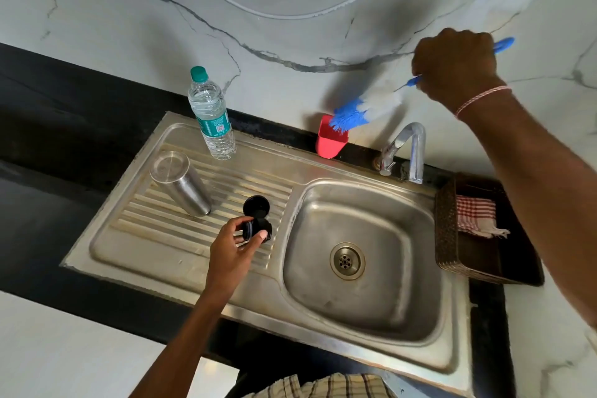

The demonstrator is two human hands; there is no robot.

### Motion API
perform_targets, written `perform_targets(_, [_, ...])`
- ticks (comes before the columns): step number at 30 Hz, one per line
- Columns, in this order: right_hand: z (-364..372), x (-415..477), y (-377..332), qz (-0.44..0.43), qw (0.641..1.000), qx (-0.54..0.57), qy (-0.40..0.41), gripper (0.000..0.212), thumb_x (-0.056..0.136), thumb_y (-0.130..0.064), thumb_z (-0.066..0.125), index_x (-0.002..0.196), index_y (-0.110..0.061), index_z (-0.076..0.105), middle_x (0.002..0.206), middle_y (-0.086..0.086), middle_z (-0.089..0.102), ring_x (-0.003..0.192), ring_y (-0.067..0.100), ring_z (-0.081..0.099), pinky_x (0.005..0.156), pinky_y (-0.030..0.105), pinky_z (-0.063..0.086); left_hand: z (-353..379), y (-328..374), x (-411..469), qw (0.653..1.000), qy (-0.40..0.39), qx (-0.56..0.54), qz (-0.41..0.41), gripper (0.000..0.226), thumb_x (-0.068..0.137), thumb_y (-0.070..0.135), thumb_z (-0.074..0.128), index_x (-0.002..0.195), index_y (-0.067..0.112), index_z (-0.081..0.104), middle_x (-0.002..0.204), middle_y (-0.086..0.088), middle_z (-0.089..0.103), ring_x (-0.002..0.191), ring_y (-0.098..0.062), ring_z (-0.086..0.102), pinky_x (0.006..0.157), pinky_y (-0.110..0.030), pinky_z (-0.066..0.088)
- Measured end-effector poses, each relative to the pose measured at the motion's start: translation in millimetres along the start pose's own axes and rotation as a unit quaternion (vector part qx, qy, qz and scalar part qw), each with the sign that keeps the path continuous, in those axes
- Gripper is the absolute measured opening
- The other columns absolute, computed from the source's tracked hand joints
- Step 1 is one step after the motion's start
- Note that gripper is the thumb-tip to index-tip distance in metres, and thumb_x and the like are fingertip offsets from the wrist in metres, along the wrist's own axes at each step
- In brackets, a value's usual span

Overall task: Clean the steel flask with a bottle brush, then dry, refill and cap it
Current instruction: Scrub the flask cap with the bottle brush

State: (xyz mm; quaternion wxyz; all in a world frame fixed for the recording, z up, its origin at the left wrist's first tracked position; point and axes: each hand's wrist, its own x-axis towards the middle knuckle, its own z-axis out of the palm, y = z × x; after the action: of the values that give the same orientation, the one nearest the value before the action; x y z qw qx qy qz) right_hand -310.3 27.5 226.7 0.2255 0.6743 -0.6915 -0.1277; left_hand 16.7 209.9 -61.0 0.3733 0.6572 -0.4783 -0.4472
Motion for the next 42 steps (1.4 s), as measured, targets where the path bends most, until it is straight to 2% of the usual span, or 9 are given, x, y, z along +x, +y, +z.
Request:
perform_targets(3, [1.6,-19.9,23.0,0.106,0.991,0.072,-0.046,0.025,0.082,-0.027,0.081,0.100,-0.011,0.073,0.094,0.020,0.064,0.091,0.043,0.065,0.076,0.043,0.041,0.7,1.6,2.1,0.995,-0.015,-0.094,-0.032,0.052,0.077,0.060,0.080,0.119,0.034,0.065,0.117,0.002,0.073,0.103,-0.017,0.074,0.091,-0.040,0.061])
perform_targets(6, [25.8,-70.1,38.0,0.211,0.949,0.209,-0.102,0.023,0.082,-0.035,0.077,0.102,-0.023,0.077,0.101,0.014,0.068,0.097,0.041,0.065,0.076,0.041,0.046,5.5,11.4,5.9,0.985,-0.023,-0.165,-0.054,0.045,0.084,0.047,0.082,0.120,0.028,0.065,0.115,0.000,0.075,0.103,-0.020,0.076,0.088,-0.034,0.061])
perform_targets(9, [66.2,-142.3,20.1,0.297,0.851,0.424,-0.091,0.024,0.081,-0.038,0.078,0.104,-0.034,0.077,0.099,0.000,0.075,0.094,0.031,0.069,0.083,0.040,0.055,11.8,23.6,10.4,0.973,-0.043,-0.217,-0.068,0.032,0.096,0.021,0.073,0.126,0.014,0.063,0.115,-0.012,0.074,0.103,-0.026,0.076,0.084,-0.027,0.062])
perform_targets(13, [125.1,-220.2,-33.7,0.361,0.661,0.652,-0.086,0.029,0.077,-0.041,0.082,0.106,-0.037,0.076,0.089,-0.004,0.078,0.067,0.010,0.061,0.069,0.031,0.051,15.7,40.4,10.8,0.966,-0.071,-0.240,-0.071,0.034,0.100,0.026,0.066,0.131,0.013,0.064,0.110,-0.017,0.076,0.097,-0.032,0.077,0.084,-0.037,0.064])
perform_targets(17, [135.3,-255.2,-56.0,0.364,0.596,0.714,-0.051,0.013,0.087,-0.020,0.080,0.099,-0.024,0.078,0.085,0.000,0.077,0.064,0.002,0.057,0.066,0.026,0.043,17.7,54.2,15.2,0.958,-0.109,-0.251,-0.082,0.030,0.101,0.032,0.064,0.129,0.022,0.069,0.111,-0.014,0.077,0.091,-0.029,0.075,0.084,-0.036,0.063])
perform_targets(24, [128.5,-316.6,-55.4,0.348,0.626,0.694,-0.079,0.019,0.086,-0.038,0.076,0.082,-0.019,0.081,0.062,0.003,0.066,0.057,0.002,0.051,0.056,0.018,0.042,45.2,74.0,36.0,0.908,-0.172,-0.364,-0.115,0.034,0.107,0.016,0.052,0.140,0.017,0.061,0.126,-0.013,0.073,0.104,-0.025,0.074,0.094,-0.034,0.060])
perform_targets(27, [127.2,-346.1,-57.4,0.357,0.625,0.687,-0.099,0.016,0.084,-0.036,0.076,0.085,-0.021,0.083,0.059,-0.002,0.065,0.058,0.005,0.052,0.054,0.017,0.043,61.1,78.9,35.0,0.920,-0.176,-0.336,-0.097,0.036,0.108,0.006,0.047,0.142,0.014,0.057,0.124,-0.011,0.073,0.105,-0.027,0.074,0.092,-0.032,0.061])
perform_targets(35, [117.5,-371.3,-38.0,0.324,0.707,0.621,-0.094,0.014,0.091,-0.042,0.070,0.083,-0.033,0.076,0.063,-0.012,0.068,0.054,0.004,0.057,0.054,0.017,0.043,95.7,90.9,20.2,0.950,-0.167,-0.249,-0.086,0.011,0.101,0.010,0.064,0.108,0.006,0.071,0.097,-0.010,0.076,0.080,-0.018,0.073,0.082,-0.030,0.062])
perform_targets(42, [127.8,-376.5,-60.9,0.366,0.753,0.532,-0.129,0.052,0.098,-0.061,0.046,0.066,-0.026,0.069,0.050,-0.013,0.058,0.048,0.008,0.054,0.058,0.031,0.046,114.1,101.5,2.4,0.940,-0.169,-0.270,-0.121,0.012,0.102,0.010,0.062,0.104,0.005,0.072,0.084,-0.001,0.080,0.075,-0.018,0.076,0.073,-0.023,0.062])
